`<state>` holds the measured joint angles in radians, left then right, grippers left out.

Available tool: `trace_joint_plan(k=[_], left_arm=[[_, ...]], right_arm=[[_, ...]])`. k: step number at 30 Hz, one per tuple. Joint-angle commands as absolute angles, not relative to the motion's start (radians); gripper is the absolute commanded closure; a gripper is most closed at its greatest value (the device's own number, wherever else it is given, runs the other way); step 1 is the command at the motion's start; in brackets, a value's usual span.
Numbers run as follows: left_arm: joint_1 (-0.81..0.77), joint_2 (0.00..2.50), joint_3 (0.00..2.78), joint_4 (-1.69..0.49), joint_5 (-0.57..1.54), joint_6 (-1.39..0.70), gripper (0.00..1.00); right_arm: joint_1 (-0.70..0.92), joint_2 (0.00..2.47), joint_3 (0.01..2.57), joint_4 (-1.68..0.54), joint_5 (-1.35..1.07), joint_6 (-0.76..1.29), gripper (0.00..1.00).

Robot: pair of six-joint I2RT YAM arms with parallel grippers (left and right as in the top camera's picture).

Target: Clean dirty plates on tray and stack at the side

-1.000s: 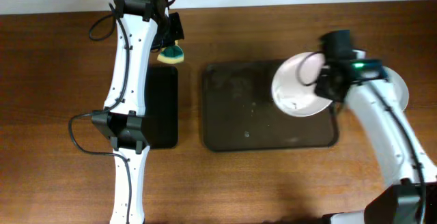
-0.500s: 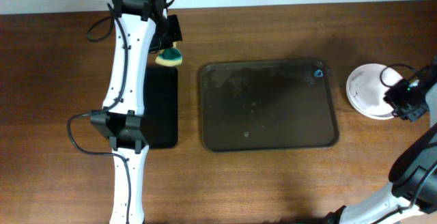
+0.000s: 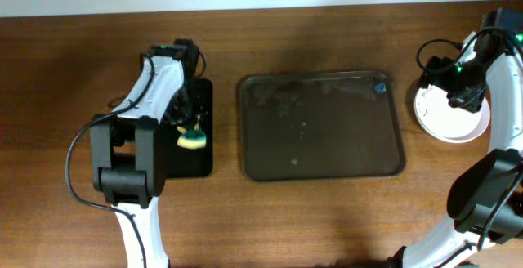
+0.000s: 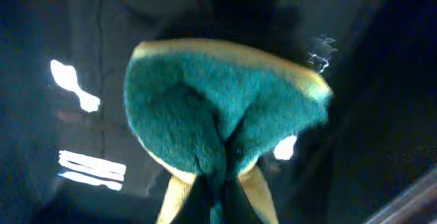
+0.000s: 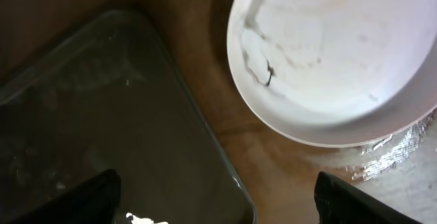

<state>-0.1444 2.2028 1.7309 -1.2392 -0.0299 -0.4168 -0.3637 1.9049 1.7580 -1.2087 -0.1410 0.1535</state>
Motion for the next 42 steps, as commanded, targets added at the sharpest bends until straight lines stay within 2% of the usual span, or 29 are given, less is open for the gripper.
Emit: trace_joint_plan(k=[1,2,4,5,6,7,11,15,17,18,19,20,21,24,25,27,28,30,33,35,38,42], left_arm=[[-0.14,2.193,1.636,-1.13,0.003,-0.441,1.0],[-0.14,2.193,1.636,-1.129,0.003,-0.441,0.93],[-0.14,2.164,1.646,-1.133,-0.002,-0.441,0.69],[-0.14,2.127,1.652,-1.134,-0.029,-0.441,0.48],[-0.14,2.093,1.659,-1.137,-0.056,-0.44,0.21],[-0.14,2.037,1.676,-1.14,-0.086,-0.426,0.0],[-0.14,1.777,1.73,-1.134,-0.128,-0.4,0.0],[-0.141,1.761,1.73,-1.134,-0.128,-0.4,0.0],[-0.141,1.761,1.73,-1.135,-0.128,-0.4,0.0],[-0.141,1.761,1.73,-1.135,-0.128,-0.4,0.0],[-0.141,1.761,1.73,-1.135,-0.128,-0.4,0.0],[-0.141,1.761,1.73,-1.137,-0.128,-0.4,0.0],[-0.141,1.761,1.73,-1.137,-0.128,-0.4,0.0],[-0.141,1.761,1.73,-1.137,-0.128,-0.4,0.0],[-0.141,1.761,1.73,-1.137,-0.128,-0.4,0.0],[-0.141,1.761,1.73,-1.137,-0.128,-0.4,0.0],[-0.141,1.761,1.73,-1.137,-0.128,-0.4,0.0],[-0.141,1.761,1.73,-1.137,-0.128,-0.4,0.0],[-0.141,1.761,1.73,-1.137,-0.128,-0.4,0.0],[-0.141,1.761,1.73,-1.137,-0.128,-0.4,0.0],[-0.141,1.761,1.73,-1.137,-0.128,-0.4,0.0],[-0.141,1.761,1.73,-1.137,-0.128,-0.4,0.0]], right_arm=[[-0.358,1.888,1.773,-1.217,-0.147,0.12,0.08],[-0.358,1.888,1.773,-1.217,-0.147,0.119,0.08],[-0.358,1.888,1.773,-1.216,-0.147,0.119,0.08],[-0.358,1.888,1.773,-1.216,-0.147,0.119,0.08],[-0.358,1.888,1.773,-1.216,-0.147,0.119,0.08],[-0.358,1.888,1.773,-1.216,-0.148,0.119,0.08],[-0.342,1.795,1.845,-1.288,-0.217,0.068,0.08],[-0.258,1.51,1.886,-1.488,-0.218,0.015,0.01],[-0.241,1.401,1.886,-1.678,-0.221,0.015,0.01],[-0.245,1.353,1.882,-1.699,-0.191,0.015,0.01],[-0.245,1.324,1.882,-1.699,-0.103,0.015,0.26],[-0.245,1.304,1.881,-1.699,-0.054,0.015,0.25],[-0.245,1.293,1.881,-1.699,-0.051,0.015,0.01],[-0.24,1.309,1.879,-1.679,-0.091,0.014,0.01],[-0.214,1.279,1.833,-1.559,-0.099,-0.001,0.01],[-0.038,1.124,1.599,-1.279,-0.1,-0.196,0.01],[0.034,1.011,1.397,-1.101,-0.097,-0.245,0.01],[0.079,0.692,0.851,-0.62,-0.132,-0.243,0.01],[0.078,0.379,0.412,-0.245,-0.181,-0.243,0.01],[0.078,0.193,0.207,-0.124,-0.184,-0.243,0.01],[0.078,0.044,0.065,-0.107,-0.184,-0.243,0.01],[0.078,0.003,0.009,-0.067,-0.199,-0.243,0.01]])
